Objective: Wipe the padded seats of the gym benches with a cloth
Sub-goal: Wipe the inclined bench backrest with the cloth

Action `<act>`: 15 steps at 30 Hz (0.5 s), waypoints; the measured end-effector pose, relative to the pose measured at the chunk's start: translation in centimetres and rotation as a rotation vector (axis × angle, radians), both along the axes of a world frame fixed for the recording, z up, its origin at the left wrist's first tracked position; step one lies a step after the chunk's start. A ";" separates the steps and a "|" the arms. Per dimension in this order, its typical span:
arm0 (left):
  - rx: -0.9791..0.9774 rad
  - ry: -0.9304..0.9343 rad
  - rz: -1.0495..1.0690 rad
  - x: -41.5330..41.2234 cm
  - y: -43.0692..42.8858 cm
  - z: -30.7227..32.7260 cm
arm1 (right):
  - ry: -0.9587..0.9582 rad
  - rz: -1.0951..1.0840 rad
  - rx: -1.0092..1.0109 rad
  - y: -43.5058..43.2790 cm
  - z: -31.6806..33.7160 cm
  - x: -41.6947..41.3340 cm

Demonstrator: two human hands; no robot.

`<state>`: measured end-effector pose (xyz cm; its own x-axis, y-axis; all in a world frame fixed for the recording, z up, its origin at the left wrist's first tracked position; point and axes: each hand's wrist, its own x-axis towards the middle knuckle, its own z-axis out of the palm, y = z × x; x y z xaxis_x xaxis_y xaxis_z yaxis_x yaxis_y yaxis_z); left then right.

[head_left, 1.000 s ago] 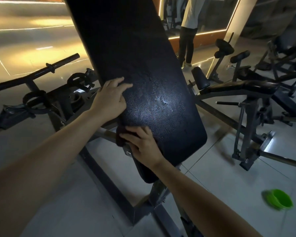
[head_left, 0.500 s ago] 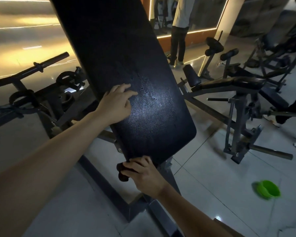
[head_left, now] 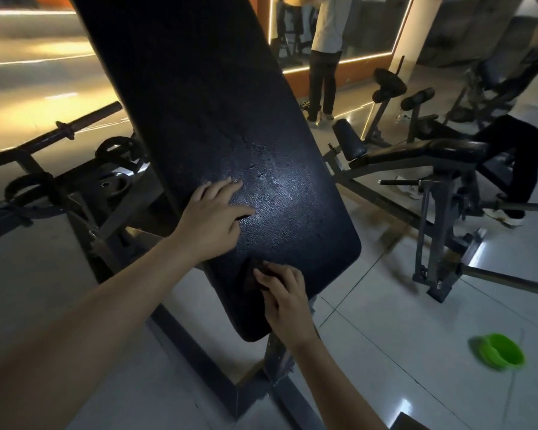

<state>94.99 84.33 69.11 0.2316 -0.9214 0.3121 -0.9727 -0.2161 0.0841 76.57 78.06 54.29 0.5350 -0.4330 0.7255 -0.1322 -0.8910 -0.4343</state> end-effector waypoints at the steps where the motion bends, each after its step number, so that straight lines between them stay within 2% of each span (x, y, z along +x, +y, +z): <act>1: -0.007 0.013 0.004 0.0 -0.1 -0.1 | -0.046 -0.048 0.043 -0.8 0.1 0.0; 5: -0.052 0.081 0.028 0.2 -0.3 -0.6 | -0.133 -0.200 0.151 -3.9 0.4 0.3; 10: -0.032 0.041 0.002 0.0 -0.3 -1.1 | -0.169 -0.320 0.251 -5.9 0.8 0.2; 15: 0.002 0.025 -0.006 -0.6 -0.4 -0.7 | -0.194 -0.547 0.453 -12.3 1.9 -0.2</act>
<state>94.36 83.96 68.43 0.2340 -0.9233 0.3045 -0.9716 -0.2105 0.1084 76.35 65.74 56.15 0.0369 -0.8811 0.4716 -0.3902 -0.4471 -0.8049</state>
